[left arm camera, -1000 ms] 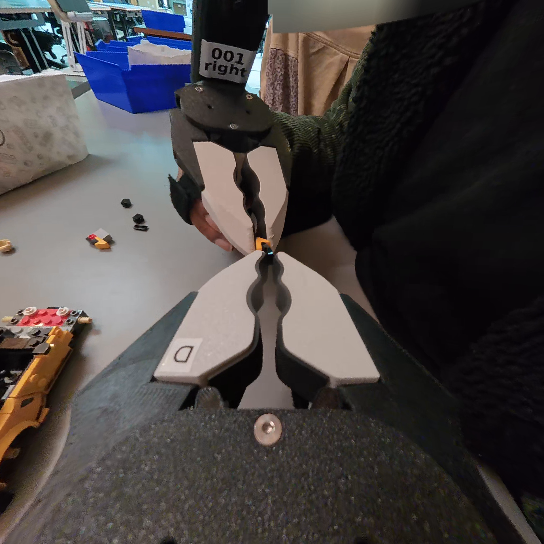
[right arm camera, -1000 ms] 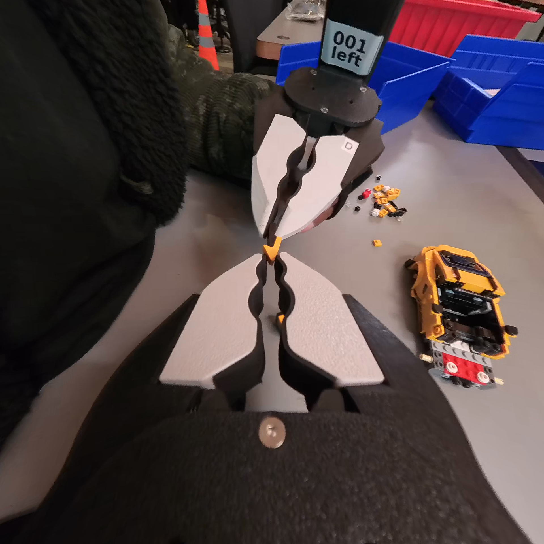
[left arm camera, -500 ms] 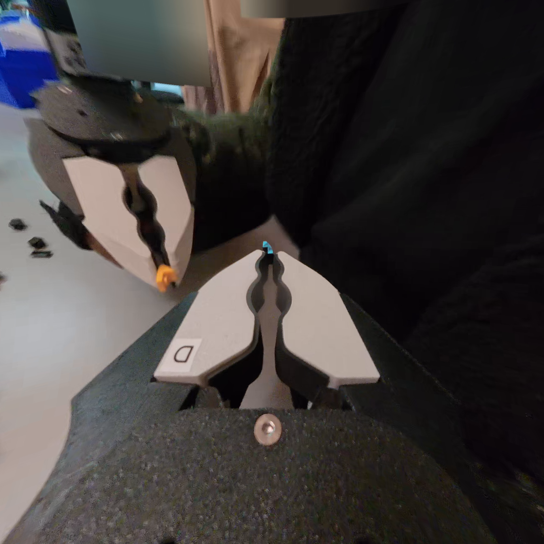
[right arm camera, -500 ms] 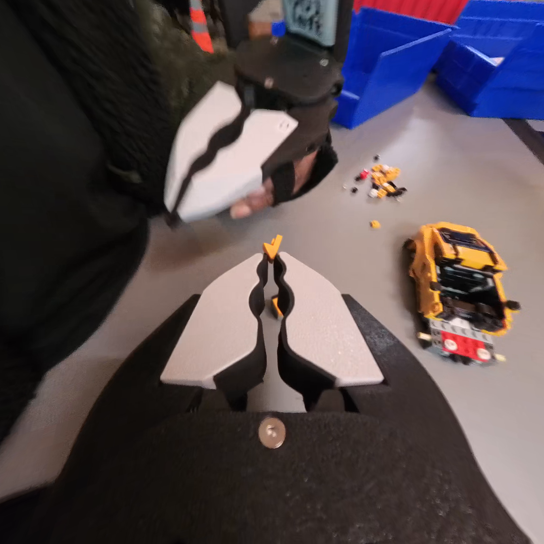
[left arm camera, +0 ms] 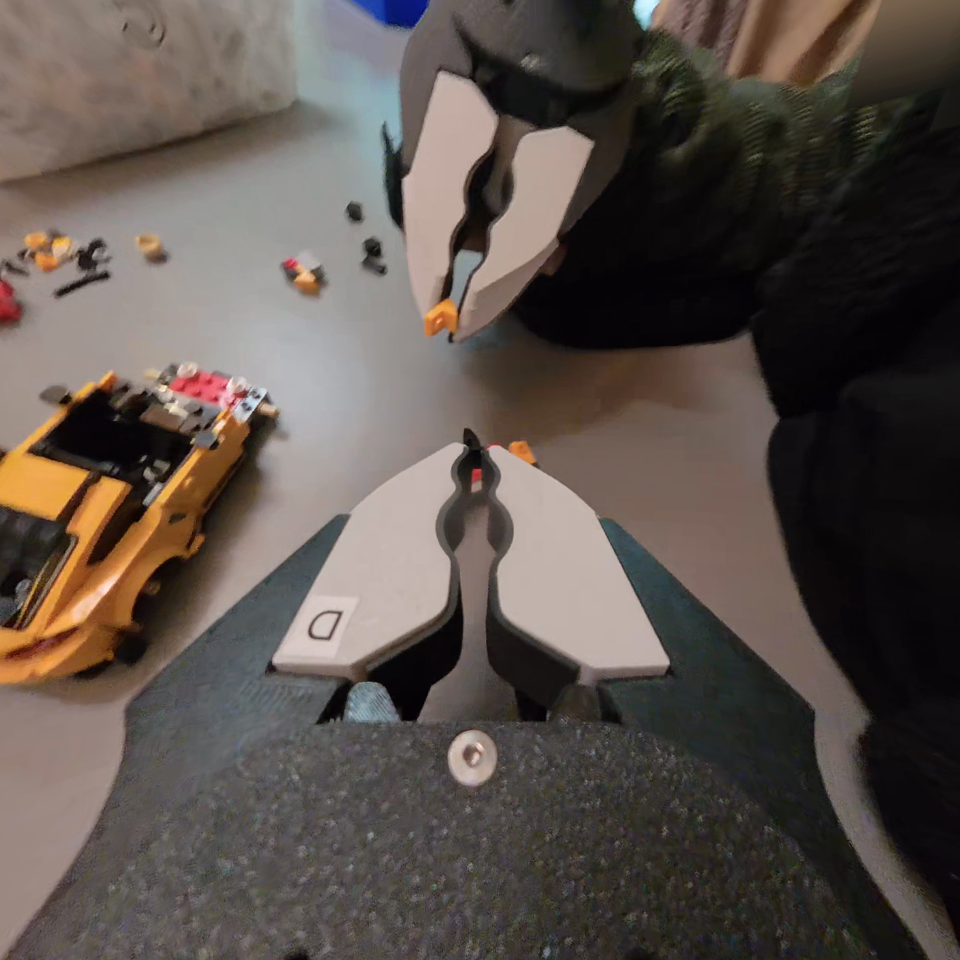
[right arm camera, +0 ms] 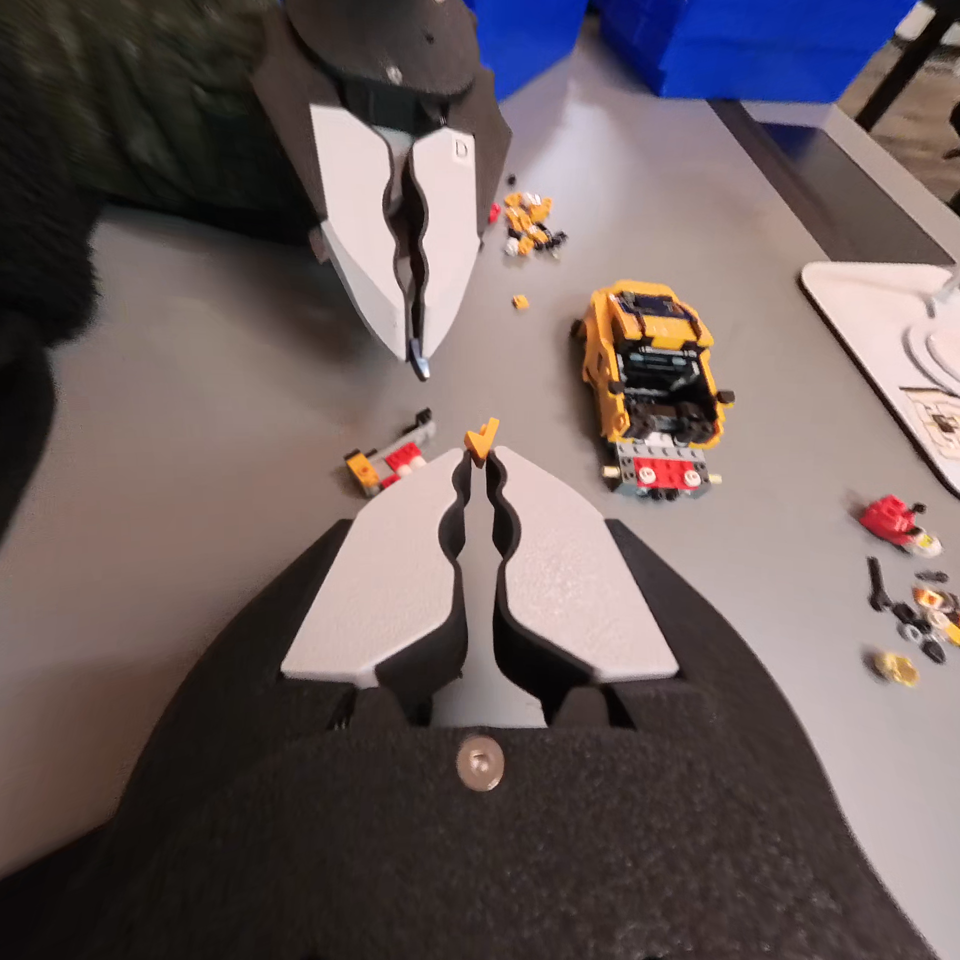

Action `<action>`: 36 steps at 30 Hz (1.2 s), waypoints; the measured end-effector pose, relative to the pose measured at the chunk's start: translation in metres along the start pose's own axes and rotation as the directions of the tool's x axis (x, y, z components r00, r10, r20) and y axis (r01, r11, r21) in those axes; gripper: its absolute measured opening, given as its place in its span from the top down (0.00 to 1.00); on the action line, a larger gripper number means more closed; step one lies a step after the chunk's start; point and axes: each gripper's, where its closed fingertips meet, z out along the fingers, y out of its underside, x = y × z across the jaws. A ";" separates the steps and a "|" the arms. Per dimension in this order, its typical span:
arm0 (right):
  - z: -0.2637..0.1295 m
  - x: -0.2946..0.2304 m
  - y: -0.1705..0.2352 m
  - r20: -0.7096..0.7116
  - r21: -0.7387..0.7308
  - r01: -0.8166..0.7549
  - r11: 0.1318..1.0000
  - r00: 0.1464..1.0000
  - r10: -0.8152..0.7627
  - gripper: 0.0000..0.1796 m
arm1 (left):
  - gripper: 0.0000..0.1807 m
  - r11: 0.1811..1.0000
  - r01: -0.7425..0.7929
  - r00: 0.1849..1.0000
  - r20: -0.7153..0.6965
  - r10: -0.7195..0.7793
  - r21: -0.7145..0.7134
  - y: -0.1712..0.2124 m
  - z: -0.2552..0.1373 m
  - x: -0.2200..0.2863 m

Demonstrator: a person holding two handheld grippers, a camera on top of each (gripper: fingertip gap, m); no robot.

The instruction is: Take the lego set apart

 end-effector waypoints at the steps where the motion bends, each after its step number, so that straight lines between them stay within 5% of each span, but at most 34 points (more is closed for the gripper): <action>1: 0.002 0.002 0.005 -0.012 -0.026 0.004 1.000 1.000 -0.004 0.97 | 0.99 1.000 0.015 1.000 0.021 -0.014 -0.019 0.004 0.001 -0.005; 19: 0.017 0.003 0.046 -0.031 -0.266 0.035 0.963 0.999 -0.045 0.97 | 0.98 0.990 0.033 0.994 0.111 -0.018 -0.137 0.011 0.045 -0.040; 36: 0.015 0.007 0.042 -0.057 -0.242 0.023 0.970 0.998 -0.038 0.97 | 0.89 0.986 -0.038 0.987 0.148 0.063 -0.164 0.014 0.039 -0.033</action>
